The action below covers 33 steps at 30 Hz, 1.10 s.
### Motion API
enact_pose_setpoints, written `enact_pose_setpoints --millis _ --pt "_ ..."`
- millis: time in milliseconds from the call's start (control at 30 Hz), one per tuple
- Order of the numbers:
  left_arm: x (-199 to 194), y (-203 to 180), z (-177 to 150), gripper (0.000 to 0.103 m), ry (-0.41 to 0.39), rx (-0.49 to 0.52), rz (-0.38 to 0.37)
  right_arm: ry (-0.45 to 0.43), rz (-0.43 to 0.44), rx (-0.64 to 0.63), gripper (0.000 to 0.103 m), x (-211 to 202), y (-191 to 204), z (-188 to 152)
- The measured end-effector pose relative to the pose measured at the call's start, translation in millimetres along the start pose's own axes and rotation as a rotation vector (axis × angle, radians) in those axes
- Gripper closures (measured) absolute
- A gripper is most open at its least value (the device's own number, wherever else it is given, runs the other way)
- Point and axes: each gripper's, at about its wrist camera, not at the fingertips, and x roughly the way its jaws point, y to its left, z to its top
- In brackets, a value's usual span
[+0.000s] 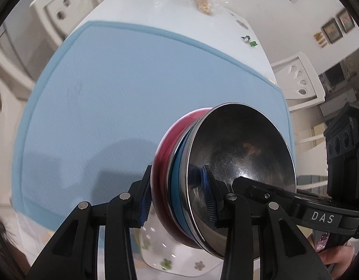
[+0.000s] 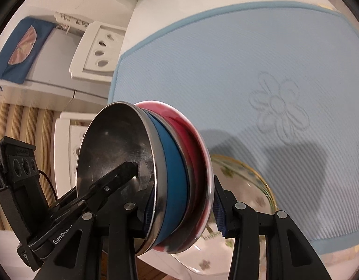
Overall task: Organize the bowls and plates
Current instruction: 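Lift the nested bowl stack with both grippers and carry it over the plate stack, then lower the bowl stack with both grippers onto the floral plate stack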
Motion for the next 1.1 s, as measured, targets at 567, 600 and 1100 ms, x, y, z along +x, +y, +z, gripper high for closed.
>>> enact_pose_setpoints --millis 567,600,1100 --pt "25.5 -6.0 -50.7 0.067 0.038 -0.072 0.019 0.090 -0.053 -0.031 0.061 16.9 -26.8 -43.0" --pt "26.4 -6.0 -51.3 0.067 0.038 -0.067 0.020 0.092 -0.052 -0.029 0.061 17.4 -28.0 -45.1" --pt "18.9 -2.8 -59.0 0.068 -0.003 -0.023 0.035 0.044 -0.100 -0.073 0.063 13.9 -28.2 -58.0"
